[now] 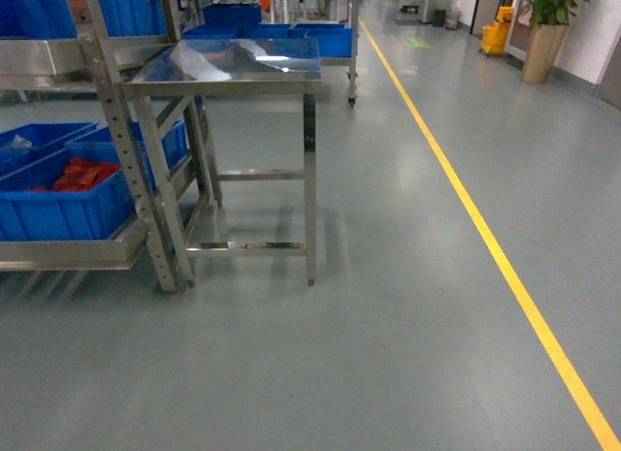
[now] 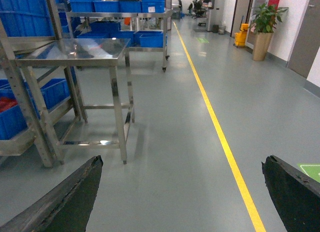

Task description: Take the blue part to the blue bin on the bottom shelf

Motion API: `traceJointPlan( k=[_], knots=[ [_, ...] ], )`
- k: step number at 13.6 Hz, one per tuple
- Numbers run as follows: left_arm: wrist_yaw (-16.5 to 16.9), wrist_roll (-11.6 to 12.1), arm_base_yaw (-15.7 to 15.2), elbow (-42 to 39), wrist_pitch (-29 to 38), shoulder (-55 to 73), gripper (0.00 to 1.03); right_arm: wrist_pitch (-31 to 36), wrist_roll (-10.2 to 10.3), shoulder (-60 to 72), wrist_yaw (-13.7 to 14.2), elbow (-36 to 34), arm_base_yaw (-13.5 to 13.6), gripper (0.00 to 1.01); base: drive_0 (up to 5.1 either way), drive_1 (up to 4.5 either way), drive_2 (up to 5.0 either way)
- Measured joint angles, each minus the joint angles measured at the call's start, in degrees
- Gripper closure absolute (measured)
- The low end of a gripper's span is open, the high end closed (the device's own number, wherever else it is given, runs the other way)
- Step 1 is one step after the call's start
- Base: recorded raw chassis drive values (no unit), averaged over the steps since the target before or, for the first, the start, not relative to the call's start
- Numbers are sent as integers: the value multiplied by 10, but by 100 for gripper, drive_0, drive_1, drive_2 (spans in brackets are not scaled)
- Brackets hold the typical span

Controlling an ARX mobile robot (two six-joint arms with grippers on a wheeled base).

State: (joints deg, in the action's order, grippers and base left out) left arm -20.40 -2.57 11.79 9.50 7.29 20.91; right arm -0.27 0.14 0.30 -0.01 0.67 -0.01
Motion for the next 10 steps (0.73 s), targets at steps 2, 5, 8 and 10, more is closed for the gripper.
traceJointPlan(
  k=[2,5,8,10],
  knots=[
    [0,0,0,0,0,1,59,0,0,0,0,0,0,3,0,418,-418],
    [0,0,0,0,-2,1,59,0,0,0,0,0,0,3,-1,418,-419],
    [1,0,0,0,2,0,59,-1,0,0,0,0,0,3,-1,418,-419],
    [2,0,0,0,0,1,59,-2,0,0,0,0,0,3,-4,414,-423]
  ],
)
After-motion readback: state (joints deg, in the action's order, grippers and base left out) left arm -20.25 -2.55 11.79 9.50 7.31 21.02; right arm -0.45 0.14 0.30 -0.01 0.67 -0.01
